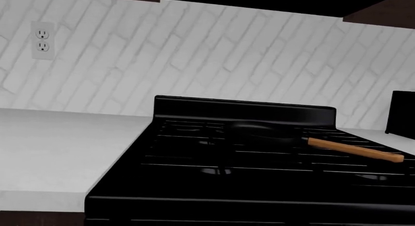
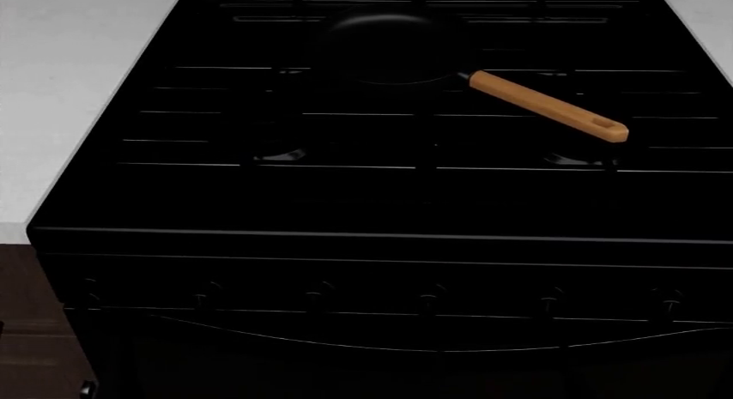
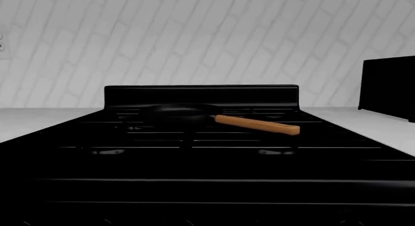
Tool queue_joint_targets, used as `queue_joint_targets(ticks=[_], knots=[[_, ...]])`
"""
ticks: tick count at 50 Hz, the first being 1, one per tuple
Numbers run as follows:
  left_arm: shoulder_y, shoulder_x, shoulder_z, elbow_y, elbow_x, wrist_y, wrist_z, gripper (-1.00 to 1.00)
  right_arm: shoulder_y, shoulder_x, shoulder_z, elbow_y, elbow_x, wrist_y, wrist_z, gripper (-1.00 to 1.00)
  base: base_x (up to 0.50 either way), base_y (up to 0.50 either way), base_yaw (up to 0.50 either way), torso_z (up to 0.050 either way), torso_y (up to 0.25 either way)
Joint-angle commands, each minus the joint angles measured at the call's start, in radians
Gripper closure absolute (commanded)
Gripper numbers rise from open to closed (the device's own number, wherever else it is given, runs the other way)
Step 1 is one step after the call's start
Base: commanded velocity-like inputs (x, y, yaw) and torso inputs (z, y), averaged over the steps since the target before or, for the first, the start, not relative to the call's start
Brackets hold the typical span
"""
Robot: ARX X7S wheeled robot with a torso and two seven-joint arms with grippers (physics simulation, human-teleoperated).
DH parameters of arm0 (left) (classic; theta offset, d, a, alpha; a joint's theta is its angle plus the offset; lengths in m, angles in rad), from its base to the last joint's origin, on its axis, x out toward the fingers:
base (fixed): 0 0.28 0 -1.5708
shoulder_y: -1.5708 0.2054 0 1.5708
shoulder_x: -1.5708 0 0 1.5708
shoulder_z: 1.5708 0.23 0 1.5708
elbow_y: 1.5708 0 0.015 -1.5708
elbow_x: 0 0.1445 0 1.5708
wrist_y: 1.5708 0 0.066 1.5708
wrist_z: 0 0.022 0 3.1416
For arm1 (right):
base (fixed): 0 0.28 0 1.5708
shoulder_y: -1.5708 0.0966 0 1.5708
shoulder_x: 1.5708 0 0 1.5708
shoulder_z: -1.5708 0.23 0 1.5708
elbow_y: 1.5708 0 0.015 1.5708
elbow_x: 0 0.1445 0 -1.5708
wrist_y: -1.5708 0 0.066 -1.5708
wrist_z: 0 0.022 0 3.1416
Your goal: Turn on the center burner of the stove.
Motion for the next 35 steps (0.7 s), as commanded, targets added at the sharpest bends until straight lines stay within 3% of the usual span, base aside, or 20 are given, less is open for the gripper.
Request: queue_joint_targets(ticks=[1, 11, 12, 14, 35], knots=[[0.000, -0.001, 0.000, 0.000, -0.002, -0.001, 0.000, -1.00, 0.000, 0.000, 0.000, 0.000, 0.000, 0.000, 0.001, -1.00, 0.00, 0.00, 0.00, 0.000, 0.000], [0.000, -0.001, 0.000, 0.000, -0.002, -0.001, 0.000, -1.00, 0.000, 0.000, 0.000, 0.000, 0.000, 0.000, 0.001, -1.00, 0.00, 0.00, 0.00, 0.000, 0.000], [0.025, 0.166, -0.086, 0.009, 0.144, 0.017, 0.199, -1.00, 0.021, -0.267, 0.186, 0.223, -0.240, 0.056, -0.305, -1.00, 0.00, 0.00, 0.00, 0.000, 0.000], [0.031, 0.160, -0.088, 0.026, 0.130, -0.027, 0.197, -1.00, -0.017, -0.257, 0.186, -0.016, -0.187, 0.067, -0.303, -1.00, 0.00, 0.00, 0.00, 0.000, 0.000], [0.027, 0.117, -0.039, 0.011, 0.143, -0.006, 0.146, -1.00, 0.127, -0.194, 0.195, 0.138, -0.147, 0.064, -0.284, -1.00, 0.00, 0.00, 0.00, 0.000, 0.000]])
